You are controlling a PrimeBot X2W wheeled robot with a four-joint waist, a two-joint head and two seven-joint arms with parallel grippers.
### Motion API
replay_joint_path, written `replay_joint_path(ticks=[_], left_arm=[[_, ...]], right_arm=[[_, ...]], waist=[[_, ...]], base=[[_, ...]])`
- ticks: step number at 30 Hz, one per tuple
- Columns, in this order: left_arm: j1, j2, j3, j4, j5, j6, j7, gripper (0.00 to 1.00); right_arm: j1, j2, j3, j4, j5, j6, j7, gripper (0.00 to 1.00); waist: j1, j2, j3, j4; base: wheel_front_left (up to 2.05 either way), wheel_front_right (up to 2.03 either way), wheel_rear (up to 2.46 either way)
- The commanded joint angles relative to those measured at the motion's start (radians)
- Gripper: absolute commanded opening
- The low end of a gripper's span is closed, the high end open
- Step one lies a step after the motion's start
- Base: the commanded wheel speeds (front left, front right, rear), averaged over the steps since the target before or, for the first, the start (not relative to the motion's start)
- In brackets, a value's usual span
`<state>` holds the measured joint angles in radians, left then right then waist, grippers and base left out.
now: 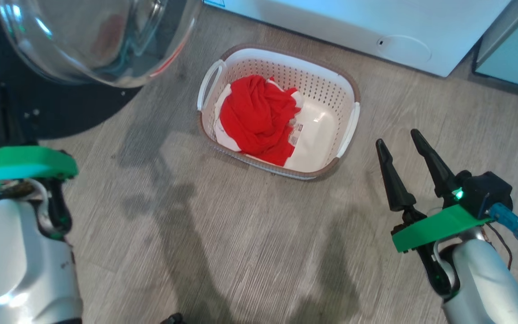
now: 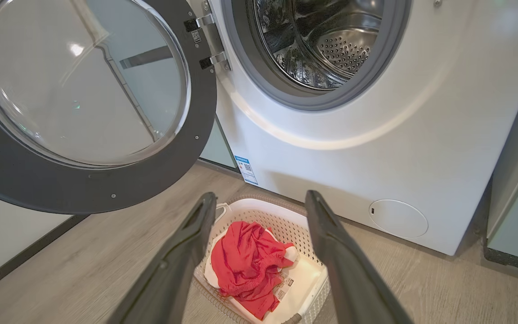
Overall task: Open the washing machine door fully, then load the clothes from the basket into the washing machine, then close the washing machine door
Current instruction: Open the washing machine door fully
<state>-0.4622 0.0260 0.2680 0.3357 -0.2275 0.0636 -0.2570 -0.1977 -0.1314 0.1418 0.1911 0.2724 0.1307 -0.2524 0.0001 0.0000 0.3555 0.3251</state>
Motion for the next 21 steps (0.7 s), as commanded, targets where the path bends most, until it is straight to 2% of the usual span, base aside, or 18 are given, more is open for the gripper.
replay_joint_path(ticks=[1, 5, 10, 21], left_arm=[[-0.04, 0.043, 0.057, -0.021, 0.015, -0.008, -0.005, 0.0], [-0.075, 0.065, 0.114, 0.006, 0.039, -0.033, -0.005, 0.0], [-0.119, 0.12, 0.164, 0.042, 0.081, -0.055, -0.005, 0.0], [-0.218, 0.21, 0.24, 0.138, 0.116, -0.095, -0.005, 0.0]], right_arm=[[-0.029, -0.004, 0.024, -0.037, -0.008, 0.0, -0.009, 1.0], [-0.035, -0.015, 0.026, -0.041, -0.009, 0.0, -0.009, 1.0], [-0.042, -0.031, 0.026, -0.048, -0.009, 0.0, -0.009, 1.0], [-0.041, -0.06, 0.018, -0.065, -0.014, 0.0, -0.009, 1.0]], waist=[[-0.0001, 0.0, 0.017, 0.005], [-0.0001, 0.0, 0.039, 0.004], [-0.0001, 0.0, 0.07, -0.007], [-0.0001, 0.0, 0.122, -0.024]], base=[[0.0, 0.0, 0.0], [0.0, 0.0, 0.0], [0.0, 0.0, 0.0], [0.0, 0.0, 0.0]])
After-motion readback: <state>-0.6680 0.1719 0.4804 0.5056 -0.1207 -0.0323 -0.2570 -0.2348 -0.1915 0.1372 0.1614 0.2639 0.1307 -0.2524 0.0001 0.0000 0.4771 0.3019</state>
